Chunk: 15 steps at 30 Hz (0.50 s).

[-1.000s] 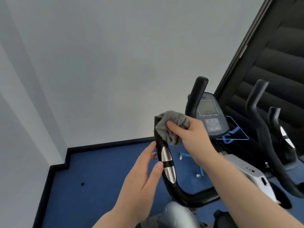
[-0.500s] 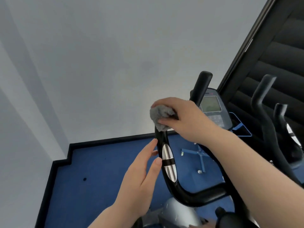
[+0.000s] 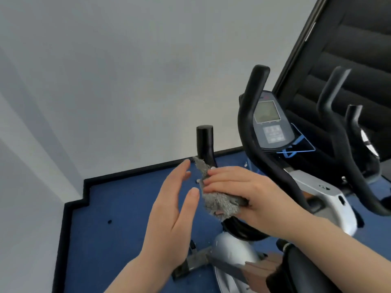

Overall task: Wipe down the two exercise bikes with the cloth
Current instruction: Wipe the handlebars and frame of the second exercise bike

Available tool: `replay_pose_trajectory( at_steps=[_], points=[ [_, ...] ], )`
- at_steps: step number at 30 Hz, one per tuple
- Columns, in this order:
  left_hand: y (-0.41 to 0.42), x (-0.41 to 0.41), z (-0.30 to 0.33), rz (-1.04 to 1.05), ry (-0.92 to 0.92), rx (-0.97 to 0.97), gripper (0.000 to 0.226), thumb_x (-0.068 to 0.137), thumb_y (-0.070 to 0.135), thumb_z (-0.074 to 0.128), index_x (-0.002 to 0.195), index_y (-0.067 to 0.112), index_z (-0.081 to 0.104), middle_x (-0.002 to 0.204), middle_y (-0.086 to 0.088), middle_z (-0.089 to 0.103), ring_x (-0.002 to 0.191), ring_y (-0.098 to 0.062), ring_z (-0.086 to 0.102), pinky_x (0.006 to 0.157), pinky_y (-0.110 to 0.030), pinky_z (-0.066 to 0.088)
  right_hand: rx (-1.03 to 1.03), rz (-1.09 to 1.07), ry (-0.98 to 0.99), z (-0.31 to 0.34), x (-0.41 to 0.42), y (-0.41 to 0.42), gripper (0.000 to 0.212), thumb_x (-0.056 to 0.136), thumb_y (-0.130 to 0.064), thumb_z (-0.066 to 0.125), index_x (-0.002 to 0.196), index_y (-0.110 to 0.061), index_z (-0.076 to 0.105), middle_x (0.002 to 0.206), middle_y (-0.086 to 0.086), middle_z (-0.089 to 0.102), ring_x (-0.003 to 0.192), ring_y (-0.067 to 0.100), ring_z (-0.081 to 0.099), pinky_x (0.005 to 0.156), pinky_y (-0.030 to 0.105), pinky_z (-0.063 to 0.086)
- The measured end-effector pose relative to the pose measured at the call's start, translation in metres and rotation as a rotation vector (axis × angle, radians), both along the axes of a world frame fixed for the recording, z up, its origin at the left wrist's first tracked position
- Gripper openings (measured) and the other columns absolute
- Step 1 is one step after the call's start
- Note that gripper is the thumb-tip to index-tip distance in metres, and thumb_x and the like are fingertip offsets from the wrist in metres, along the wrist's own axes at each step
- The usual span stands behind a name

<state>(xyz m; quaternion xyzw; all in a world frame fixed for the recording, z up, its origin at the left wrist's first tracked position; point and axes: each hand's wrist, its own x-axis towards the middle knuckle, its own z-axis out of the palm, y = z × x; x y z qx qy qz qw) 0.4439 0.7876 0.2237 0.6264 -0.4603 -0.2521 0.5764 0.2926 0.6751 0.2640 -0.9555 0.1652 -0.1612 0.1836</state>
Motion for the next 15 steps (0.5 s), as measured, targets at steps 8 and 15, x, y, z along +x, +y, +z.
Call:
replay_pose_trajectory(
  at_steps=[8,15],
  points=[
    [-0.014,-0.005,-0.005,-0.196,-0.367,-0.075,0.051,0.092,0.04,0.038,0.143,0.031,0.034,0.151,0.026,0.023,0.141,0.003,0.015,0.111,-0.011,0.013,0.205,-0.447,-0.2,-0.018,-0.041,0.059,0.035,0.065,-0.028,0.066,0.099,-0.025,0.076,0.104,-0.022,0.069,0.101,-0.012,0.062,0.088,0.013,0.05],
    [-0.026,-0.014,-0.019,-0.273,-0.451,-0.121,0.047,0.094,0.035,0.034,0.139,0.023,0.041,0.156,0.012,0.019,0.146,-0.008,0.002,0.117,-0.024,0.008,0.2,-0.65,-0.019,-0.012,-0.031,0.071,0.05,0.073,-0.015,0.075,0.119,-0.031,0.066,0.118,-0.013,0.068,0.113,0.0,0.059,0.095,0.023,0.048]
  ],
)
